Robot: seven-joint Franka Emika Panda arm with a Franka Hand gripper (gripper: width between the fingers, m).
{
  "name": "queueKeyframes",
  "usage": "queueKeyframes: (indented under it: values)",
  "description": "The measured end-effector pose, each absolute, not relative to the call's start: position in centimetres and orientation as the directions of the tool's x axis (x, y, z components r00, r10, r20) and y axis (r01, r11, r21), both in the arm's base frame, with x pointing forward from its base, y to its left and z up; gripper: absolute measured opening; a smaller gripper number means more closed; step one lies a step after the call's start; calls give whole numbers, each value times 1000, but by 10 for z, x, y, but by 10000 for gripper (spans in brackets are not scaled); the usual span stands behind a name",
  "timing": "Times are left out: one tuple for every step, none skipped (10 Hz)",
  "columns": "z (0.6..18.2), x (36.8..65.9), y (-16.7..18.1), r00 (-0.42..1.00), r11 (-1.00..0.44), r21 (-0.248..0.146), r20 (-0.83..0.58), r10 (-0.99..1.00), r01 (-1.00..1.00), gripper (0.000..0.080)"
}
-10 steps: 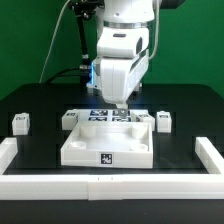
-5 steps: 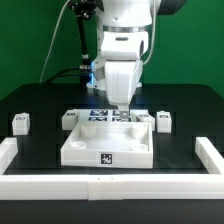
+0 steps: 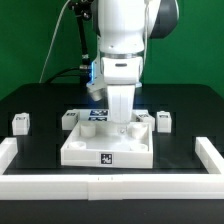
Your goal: Assemble one leg
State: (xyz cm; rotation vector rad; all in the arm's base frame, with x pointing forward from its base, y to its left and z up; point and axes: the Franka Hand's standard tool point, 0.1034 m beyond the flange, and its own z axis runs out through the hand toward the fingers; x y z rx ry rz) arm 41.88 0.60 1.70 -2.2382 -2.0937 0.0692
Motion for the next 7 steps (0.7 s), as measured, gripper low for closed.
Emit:
queueKeyframes:
  values:
    - [14, 417, 3, 78, -76, -94, 19, 997, 993, 650]
    - [11, 416, 3, 82, -79, -98, 19, 996, 992, 650]
    - [9, 416, 2, 86, -83, -101, 20, 996, 991, 650]
    - [10, 418, 2, 94, -92, -98, 19, 995, 991, 650]
    - [9, 417, 2, 94, -92, -101, 19, 995, 991, 554]
    - [9, 417, 2, 94, -92, -101, 19, 995, 991, 418]
    - [9, 417, 2, 94, -92, -101, 19, 995, 991, 418]
